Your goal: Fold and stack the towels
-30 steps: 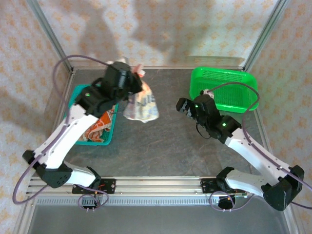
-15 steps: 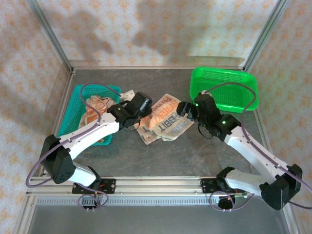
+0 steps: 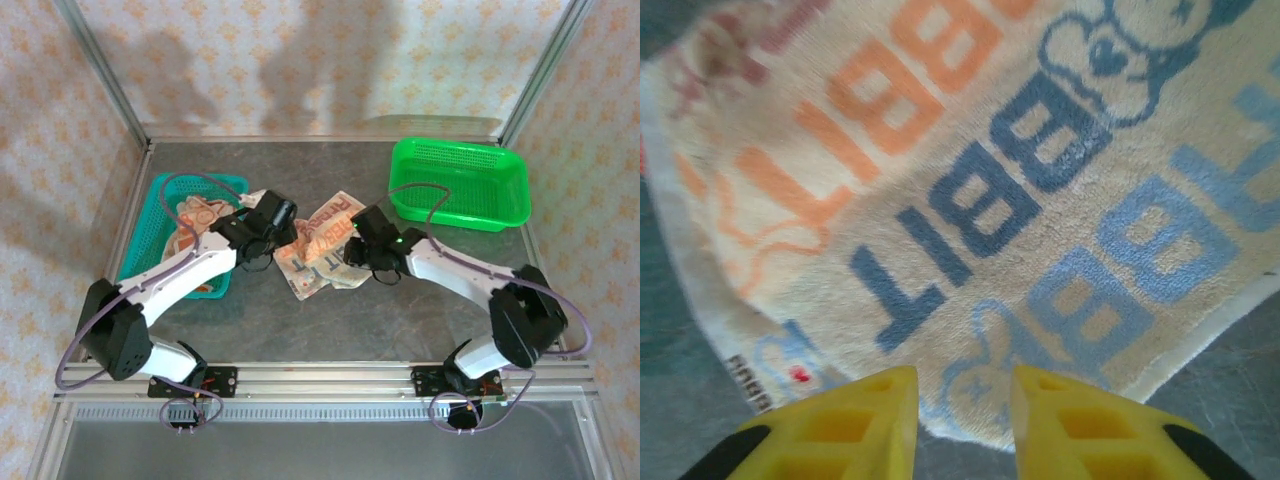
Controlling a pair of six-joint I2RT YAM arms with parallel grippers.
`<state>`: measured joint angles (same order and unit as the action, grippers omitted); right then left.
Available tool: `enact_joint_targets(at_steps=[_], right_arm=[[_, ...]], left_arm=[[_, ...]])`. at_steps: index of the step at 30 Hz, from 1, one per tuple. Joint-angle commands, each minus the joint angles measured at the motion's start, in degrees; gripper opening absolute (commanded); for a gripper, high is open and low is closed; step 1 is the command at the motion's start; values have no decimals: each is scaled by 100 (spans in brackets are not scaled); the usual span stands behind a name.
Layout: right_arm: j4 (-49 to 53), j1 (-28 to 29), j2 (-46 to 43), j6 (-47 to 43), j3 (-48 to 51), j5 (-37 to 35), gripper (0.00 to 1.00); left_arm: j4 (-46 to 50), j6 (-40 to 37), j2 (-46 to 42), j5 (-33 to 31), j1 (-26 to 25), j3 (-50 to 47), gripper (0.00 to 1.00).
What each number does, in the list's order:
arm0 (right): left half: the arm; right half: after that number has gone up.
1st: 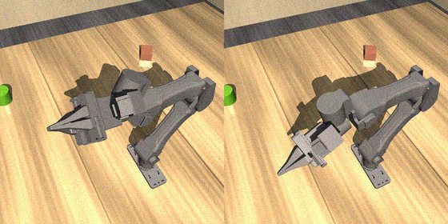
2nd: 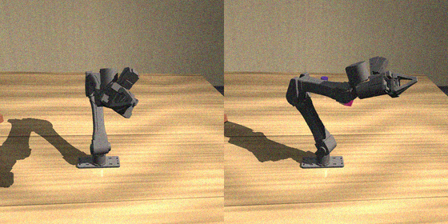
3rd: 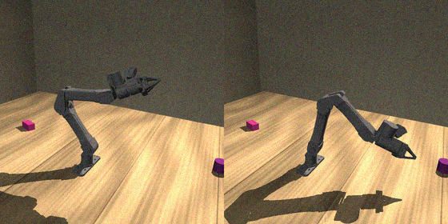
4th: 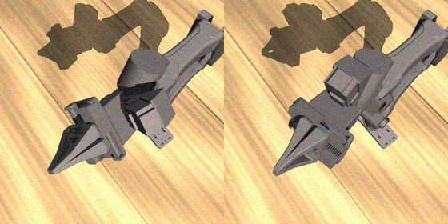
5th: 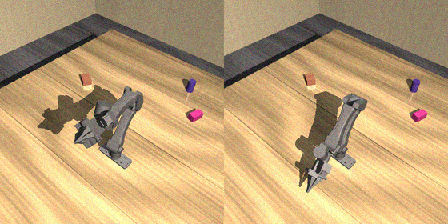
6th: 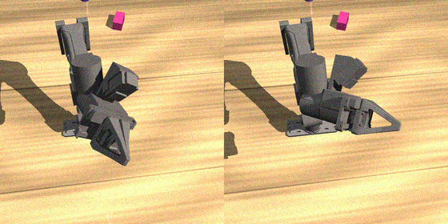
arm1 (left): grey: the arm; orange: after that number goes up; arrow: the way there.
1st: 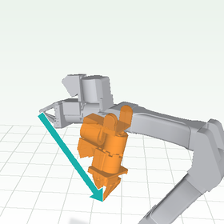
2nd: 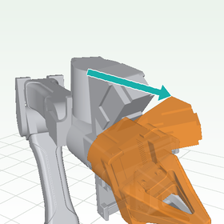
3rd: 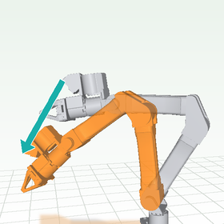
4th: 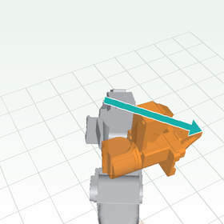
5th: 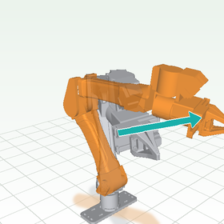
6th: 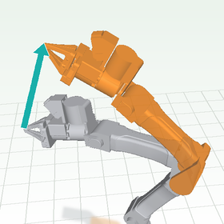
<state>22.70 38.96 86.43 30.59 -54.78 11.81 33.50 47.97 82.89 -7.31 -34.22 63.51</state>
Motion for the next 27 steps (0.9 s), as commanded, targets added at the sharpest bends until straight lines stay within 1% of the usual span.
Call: enact_joint_targets(at_steps=[1, 3, 4, 6, 8, 9, 10, 12, 14, 16, 19, 21, 23, 27], right_arm=[[-291, 16, 485, 24, -46, 93, 22], [-318, 24, 782, 26, -117, 150, 22], [-340, 28, 881, 34, -126, 103, 22], [-449, 37, 1018, 53, -104, 29, 17], [-452, 33, 1220, 45, -181, -32, 15], [-433, 33, 1324, 27, -235, -34, 14], [-395, 33, 1451, 9, -321, -70, 14], [-297, 24, 1635, 8, -463, -310, 11], [-247, -9, 1837, -28, -641, -519, 10], [-129, -80, 2067, -40, -887, -668, 8], [50, -278, 2473, -136, -1371, -850, 5], [171, -454, 2710, -242, -1726, -901, 4], [296, -651, 2915, -412, -2146, -855, 4], [761, -884, 3192, -846, -3058, -918, 5]], left_arm=[[-27, -436, 417, 331, 38, -71, 49], [-211, -549, 826, 470, 47, -15, 41], [-281, -580, 1040, 479, 55, 41, 34], [-353, -626, 1511, 465, 94, 186, 21], [-397, -700, 1939, 465, 121, 343, 8], [-322, -707, 2102, 399, 126, 402, 3], [-233, -703, 2253, 359, 139, 459, 0], [-151, -694, 2400, 383, 152, 422, 0], [-196, -616, 2392, 459, 152, 222, 0], [-358, -494, 2301, 689, 142, -52, 0], [-652, -111, 2051, 1004, 55, -519, 0], [-929, 197, 1877, 1234, -101, -809, 0], [-1208, 511, 1776, 1474, -377, -974, 0], [-1501, 954, 1793, 1806, -988, -777, 0]])
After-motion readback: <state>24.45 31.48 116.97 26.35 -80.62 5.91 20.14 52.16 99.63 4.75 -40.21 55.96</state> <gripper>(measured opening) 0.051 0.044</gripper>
